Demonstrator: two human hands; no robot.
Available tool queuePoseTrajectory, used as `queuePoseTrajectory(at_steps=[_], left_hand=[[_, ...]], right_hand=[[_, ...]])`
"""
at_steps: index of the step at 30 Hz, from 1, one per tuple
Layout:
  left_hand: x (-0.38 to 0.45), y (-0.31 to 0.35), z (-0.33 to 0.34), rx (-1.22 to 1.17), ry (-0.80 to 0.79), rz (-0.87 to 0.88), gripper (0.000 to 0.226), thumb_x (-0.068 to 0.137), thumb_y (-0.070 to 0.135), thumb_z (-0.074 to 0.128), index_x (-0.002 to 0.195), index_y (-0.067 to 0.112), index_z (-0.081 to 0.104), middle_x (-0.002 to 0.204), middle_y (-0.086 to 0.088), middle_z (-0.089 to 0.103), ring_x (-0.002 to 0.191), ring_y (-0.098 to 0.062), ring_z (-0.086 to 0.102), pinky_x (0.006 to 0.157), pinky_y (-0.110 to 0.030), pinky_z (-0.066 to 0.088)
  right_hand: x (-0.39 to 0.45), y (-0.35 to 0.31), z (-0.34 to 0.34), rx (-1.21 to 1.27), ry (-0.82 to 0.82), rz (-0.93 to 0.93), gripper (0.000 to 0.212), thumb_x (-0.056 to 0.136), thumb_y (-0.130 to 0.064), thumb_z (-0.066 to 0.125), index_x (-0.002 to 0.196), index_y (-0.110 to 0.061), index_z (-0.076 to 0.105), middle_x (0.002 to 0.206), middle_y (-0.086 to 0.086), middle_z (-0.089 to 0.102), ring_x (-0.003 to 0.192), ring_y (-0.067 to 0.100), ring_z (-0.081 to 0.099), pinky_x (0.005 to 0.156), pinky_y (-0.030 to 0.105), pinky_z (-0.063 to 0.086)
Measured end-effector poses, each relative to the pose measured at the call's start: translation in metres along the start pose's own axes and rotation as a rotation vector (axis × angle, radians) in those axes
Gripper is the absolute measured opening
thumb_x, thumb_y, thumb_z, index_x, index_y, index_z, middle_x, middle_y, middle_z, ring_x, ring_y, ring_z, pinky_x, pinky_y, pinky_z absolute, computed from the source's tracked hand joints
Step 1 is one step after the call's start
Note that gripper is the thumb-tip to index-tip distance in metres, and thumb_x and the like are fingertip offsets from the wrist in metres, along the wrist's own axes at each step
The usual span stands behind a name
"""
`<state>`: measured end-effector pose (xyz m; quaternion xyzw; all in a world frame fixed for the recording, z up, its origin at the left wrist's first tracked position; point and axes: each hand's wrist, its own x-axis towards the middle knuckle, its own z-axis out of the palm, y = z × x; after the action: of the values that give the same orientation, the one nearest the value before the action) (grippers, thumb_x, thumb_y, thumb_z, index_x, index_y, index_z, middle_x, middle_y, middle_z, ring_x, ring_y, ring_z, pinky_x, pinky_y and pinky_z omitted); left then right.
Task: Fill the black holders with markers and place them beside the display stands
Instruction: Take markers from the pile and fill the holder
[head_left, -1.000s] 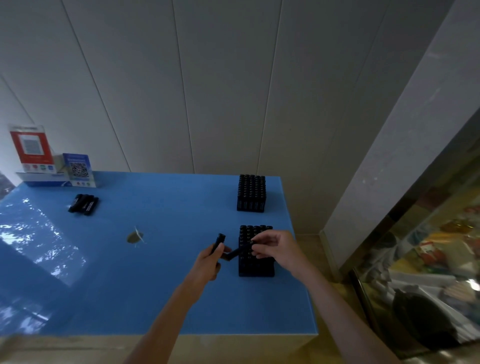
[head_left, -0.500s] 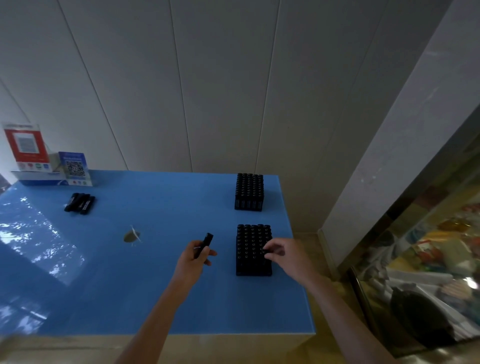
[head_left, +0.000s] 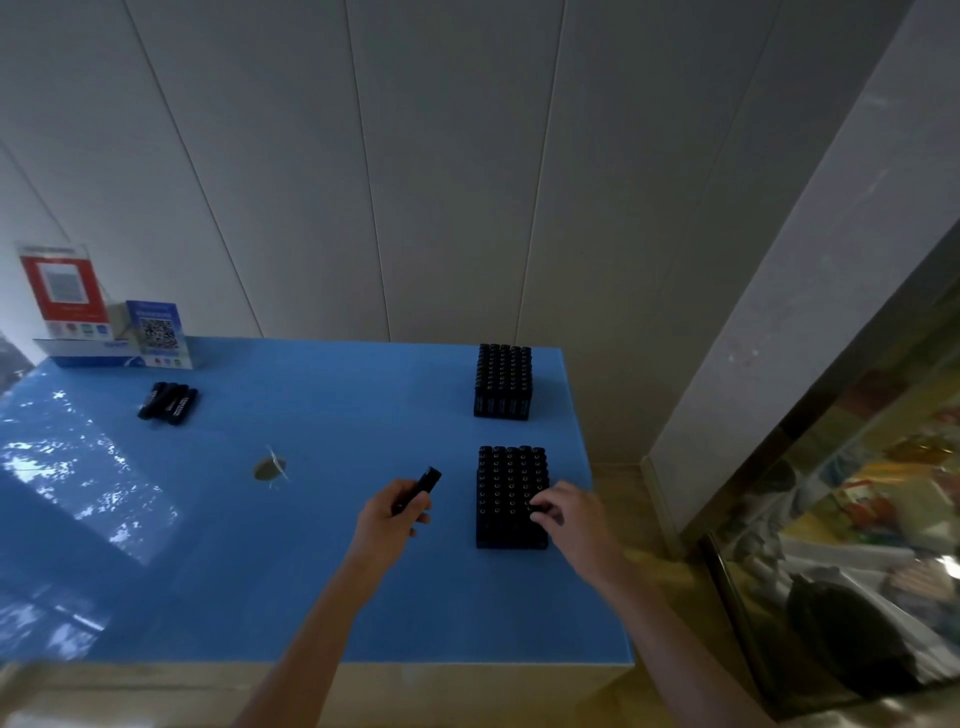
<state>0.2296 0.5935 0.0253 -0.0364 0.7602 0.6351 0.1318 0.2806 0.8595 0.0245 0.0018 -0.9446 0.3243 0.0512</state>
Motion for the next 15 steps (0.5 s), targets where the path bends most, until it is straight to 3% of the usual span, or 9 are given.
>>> queuePoseTrajectory(at_steps=[10,15], left_hand=[[-0.004,0.0003,0.0019,0.009,-0.02,-0.008,0.011,0.099,0.011,0.057,0.102,0.017,0.065,0.095,-0.005,0.072,0.084,-0.016,0.07,0.07,-0.026,0.053],[-0.0028,0.0025,0.0061,-0.035,-0.061,-0.009,0.013,0.099,0.006,0.057,0.107,0.013,0.064,0.1,-0.013,0.069,0.088,-0.022,0.073,0.073,-0.028,0.058]], right_hand=[[-0.0029,0.0034,0.0045,-0.058,0.009,-0.032,0.015,0.086,-0.008,0.074,0.1,-0.013,0.073,0.089,-0.006,0.066,0.076,0.003,0.061,0.074,0.017,0.053],[-0.0026,0.0041,0.0049,-0.076,0.0,-0.034,0.015,0.089,-0.008,0.071,0.103,-0.012,0.075,0.09,-0.004,0.066,0.076,0.003,0.058,0.073,0.011,0.047]])
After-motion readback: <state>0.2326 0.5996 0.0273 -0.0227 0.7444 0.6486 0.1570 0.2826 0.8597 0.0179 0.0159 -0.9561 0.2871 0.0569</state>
